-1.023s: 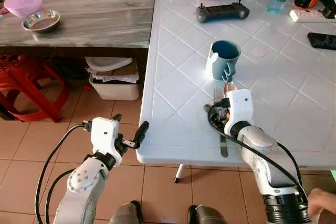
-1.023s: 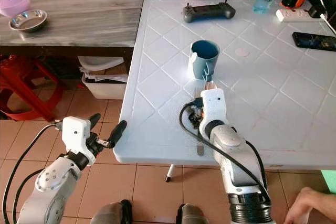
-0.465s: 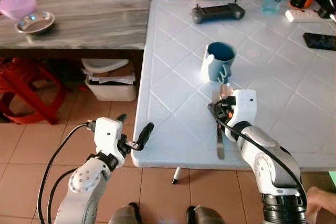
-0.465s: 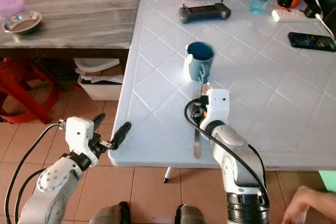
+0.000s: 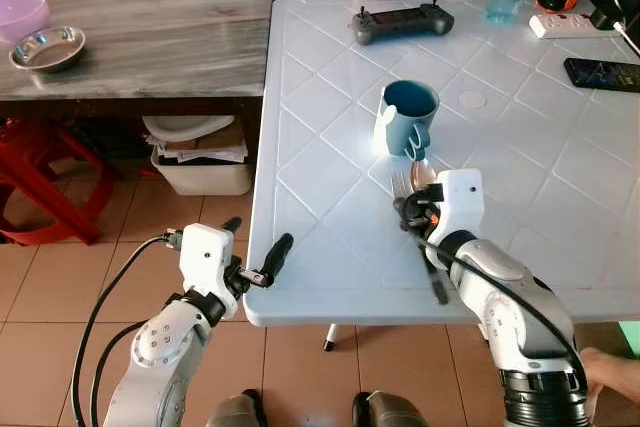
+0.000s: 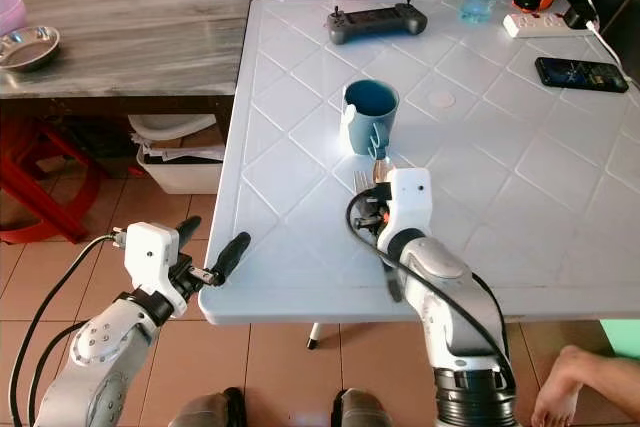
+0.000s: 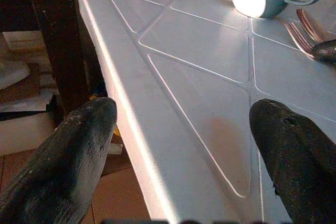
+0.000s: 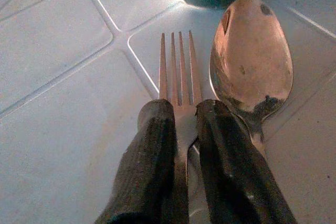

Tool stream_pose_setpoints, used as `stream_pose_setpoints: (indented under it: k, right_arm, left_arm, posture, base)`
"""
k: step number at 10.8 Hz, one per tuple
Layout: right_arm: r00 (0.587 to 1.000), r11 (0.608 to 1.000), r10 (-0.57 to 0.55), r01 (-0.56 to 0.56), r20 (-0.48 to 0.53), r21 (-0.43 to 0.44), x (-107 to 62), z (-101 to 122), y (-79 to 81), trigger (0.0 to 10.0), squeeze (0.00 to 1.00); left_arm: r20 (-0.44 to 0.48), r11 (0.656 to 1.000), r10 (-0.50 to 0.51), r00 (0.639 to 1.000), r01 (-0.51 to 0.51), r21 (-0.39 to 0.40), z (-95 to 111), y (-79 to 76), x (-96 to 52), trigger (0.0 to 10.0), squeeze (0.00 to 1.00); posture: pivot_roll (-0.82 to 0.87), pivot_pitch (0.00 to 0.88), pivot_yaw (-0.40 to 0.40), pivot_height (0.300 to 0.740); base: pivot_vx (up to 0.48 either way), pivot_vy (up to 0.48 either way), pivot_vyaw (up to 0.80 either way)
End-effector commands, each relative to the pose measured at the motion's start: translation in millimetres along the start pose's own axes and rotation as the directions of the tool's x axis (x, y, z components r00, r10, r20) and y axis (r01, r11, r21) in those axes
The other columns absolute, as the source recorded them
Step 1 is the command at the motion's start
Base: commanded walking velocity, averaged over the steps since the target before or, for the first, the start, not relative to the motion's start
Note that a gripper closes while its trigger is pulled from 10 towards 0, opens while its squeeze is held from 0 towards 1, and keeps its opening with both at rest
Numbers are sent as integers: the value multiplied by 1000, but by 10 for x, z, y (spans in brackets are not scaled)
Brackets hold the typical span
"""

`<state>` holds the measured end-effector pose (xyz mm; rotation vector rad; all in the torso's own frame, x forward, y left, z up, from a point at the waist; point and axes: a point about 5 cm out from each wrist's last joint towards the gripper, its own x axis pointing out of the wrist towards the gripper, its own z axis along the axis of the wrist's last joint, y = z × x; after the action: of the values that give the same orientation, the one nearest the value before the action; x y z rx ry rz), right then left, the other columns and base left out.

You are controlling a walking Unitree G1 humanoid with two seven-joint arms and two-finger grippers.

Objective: Setting the table

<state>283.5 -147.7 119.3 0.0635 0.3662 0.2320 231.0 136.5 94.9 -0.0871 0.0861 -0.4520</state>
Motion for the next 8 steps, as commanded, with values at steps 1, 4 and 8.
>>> stream_pose_setpoints:
  k: [1, 4, 8]
  right_arm:
    - [966, 999, -27, 38, -257, 39, 28, -586, -62, 0, 0]
    - [984, 999, 6, 4, -176, 54, 231, -417, 86, 0, 0]
    - [995, 995, 63, -57, -77, 80, 446, -267, 299, 0, 0]
  left_arm:
    - [1, 1000, 7, 1000, -7, 10, 7, 8, -18, 10000, 0]
    - [4, 1000, 17, 1000, -17, 20, 7, 17, 4, 10000, 0]
    - [12, 999, 35, 999, -36, 23, 15, 15, 18, 10000, 0]
  posture:
    - [-14, 184, 44, 740]
    - [-14, 182, 46, 740]
    - [-8, 185, 43, 740]
  base:
    - [0, 0, 0]
    - [0, 0, 0]
    - [0, 0, 0]
